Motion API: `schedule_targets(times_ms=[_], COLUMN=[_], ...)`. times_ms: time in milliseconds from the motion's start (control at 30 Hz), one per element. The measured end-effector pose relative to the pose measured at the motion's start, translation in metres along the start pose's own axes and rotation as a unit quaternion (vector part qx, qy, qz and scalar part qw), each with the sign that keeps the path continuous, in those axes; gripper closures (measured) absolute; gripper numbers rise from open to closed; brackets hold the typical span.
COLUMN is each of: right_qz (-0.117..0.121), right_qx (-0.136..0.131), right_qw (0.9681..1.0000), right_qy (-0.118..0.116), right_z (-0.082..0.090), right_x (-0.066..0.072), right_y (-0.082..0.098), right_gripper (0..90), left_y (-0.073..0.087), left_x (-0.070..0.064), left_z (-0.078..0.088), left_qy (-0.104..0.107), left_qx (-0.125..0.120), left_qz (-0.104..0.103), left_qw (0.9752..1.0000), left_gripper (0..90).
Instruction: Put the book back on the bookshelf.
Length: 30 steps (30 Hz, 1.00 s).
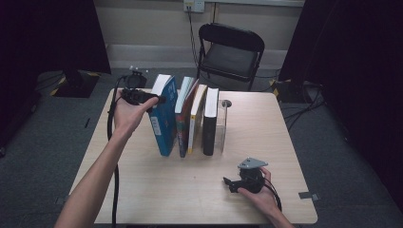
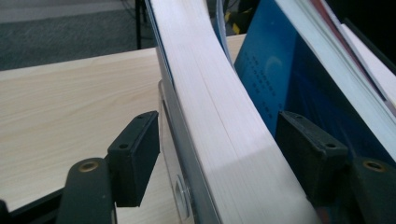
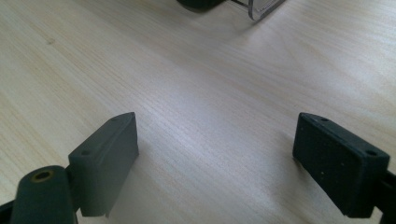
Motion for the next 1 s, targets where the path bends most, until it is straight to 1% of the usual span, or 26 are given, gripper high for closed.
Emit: schedule_targets(times_ms=[33,67,133,167,200,267,300,333,367,400,467,500,567,600,633,667,700,733,767,800,833,900,967,1000], right_qz=[0.000,0.000,0.000,0.001,0.001,0.001,0.001,0.001,0.001,0.001,0.001,0.001,0.001,0.001,0.001,0.001,0.001,0.001,0.001,0.000,0.000,0.000,0.000,0.000], right_qx=[0.000,0.000,0.000,-0.001,-0.001,-0.001,-0.001,-0.001,0.000,0.000,0.000,0.000,0.000,0.000,0.000,0.000,-0.001,-0.001,-0.001,-0.001,-0.001,-0.001,-0.001,-0.001], right_qw=[1.0000,1.0000,1.0000,1.0000,1.0000,1.0000,1.0000,1.0000,1.0000,1.0000,1.0000,1.0000,1.0000,1.0000,1.0000,1.0000,1.0000,1.0000,1.0000,1.0000,1.0000,1.0000,1.0000,1.0000], right_qy=[0.000,0.000,-0.001,-0.001,-0.001,-0.001,-0.001,-0.001,-0.001,-0.001,-0.001,-0.001,-0.001,-0.001,-0.001,-0.001,-0.001,-0.001,-0.001,-0.001,0.000,0.000,0.000,0.000], right_z=[0.000,0.000,0.000,0.000,0.000,-0.001,-0.001,-0.001,-0.001,-0.001,-0.001,-0.001,-0.001,-0.001,-0.001,-0.001,-0.001,-0.001,-0.001,-0.001,-0.001,-0.001,-0.001,-0.001], right_x=[0.000,0.000,0.000,0.000,0.000,0.000,0.000,0.000,0.000,0.000,0.000,0.000,0.000,0.000,0.000,0.000,0.000,0.000,0.000,0.000,0.000,0.000,0.000,0.000], right_y=[0.000,0.000,0.000,0.000,0.000,0.000,0.000,0.000,0.000,0.000,0.000,0.000,0.000,0.000,0.000,0.000,-0.001,-0.001,-0.001,-0.001,-0.001,-0.001,-0.001,-0.001], right_gripper=[14.0,14.0,14.1,14.1,14.1,14.2,14.2,14.2,14.2,14.1,14.1,14.1,14.1,14.1,14.1,14.1,14.2,14.2,14.2,14.2,14.2,14.2,14.2,14.2], left_y=[0.004,0.004,0.007,0.009,0.009,0.013,0.015,0.015,0.021,0.024,0.029,0.031,0.036,0.036,0.038,0.041,0.048,0.048,0.053,0.053,0.056,0.060,0.062,0.066], left_x=[0.001,0.001,0.002,0.002,0.002,0.000,-0.001,-0.001,-0.002,-0.002,-0.001,0.000,0.002,0.002,0.003,0.004,0.004,0.004,0.003,0.003,0.004,0.005,0.005,0.007], left_z=[0.001,0.001,0.001,0.002,0.002,0.001,0.001,0.001,0.002,0.003,0.004,0.004,0.005,0.005,0.006,0.006,0.007,0.007,0.008,0.008,0.010,0.011,0.011,0.011], left_qy=[0.009,0.009,0.013,0.013,0.013,0.008,0.011,0.011,0.008,0.008,0.007,0.008,0.012,0.012,0.016,0.021,0.015,0.015,0.015,0.015,0.009,0.012,0.010,0.010], left_qx=[-0.011,-0.011,-0.024,-0.039,-0.039,-0.043,-0.049,-0.049,-0.065,-0.068,-0.084,-0.085,-0.093,-0.093,-0.098,-0.092,-0.098,-0.098,-0.102,-0.102,-0.111,-0.115,-0.118,-0.111], left_qz=[-0.010,-0.010,-0.017,-0.028,-0.028,-0.050,-0.052,-0.052,-0.055,-0.058,-0.063,-0.066,-0.065,-0.065,-0.059,-0.057,-0.062,-0.062,-0.067,-0.067,-0.067,-0.064,-0.064,-0.071], left_qw=[0.9998,0.9998,0.9995,0.9987,0.9987,0.9978,0.9974,0.9974,0.9963,0.9960,0.9945,0.9942,0.9935,0.9935,0.9933,0.9938,0.9932,0.9932,0.9924,0.9924,0.9915,0.9912,0.9909,0.9912], left_gripper=[31.5,30.9,30.2,29.8,29.3,28.9,28.7,28.4,28.1,27.4,25.8,25.6,23.0,23.2,23.7,23.7,23.2,23.2,23.1,22.9,22.7,22.5,22.2,22.1])
Point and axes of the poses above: each handheld gripper's, and its own axes: z roughly backward along the jaws, y roughly out of its underside, x roughly to its left, the point moved 3 cm from there along -z, roughly forward along the jaws, and after that the axes turned 7 degrees about z, right-handed, at the moved point
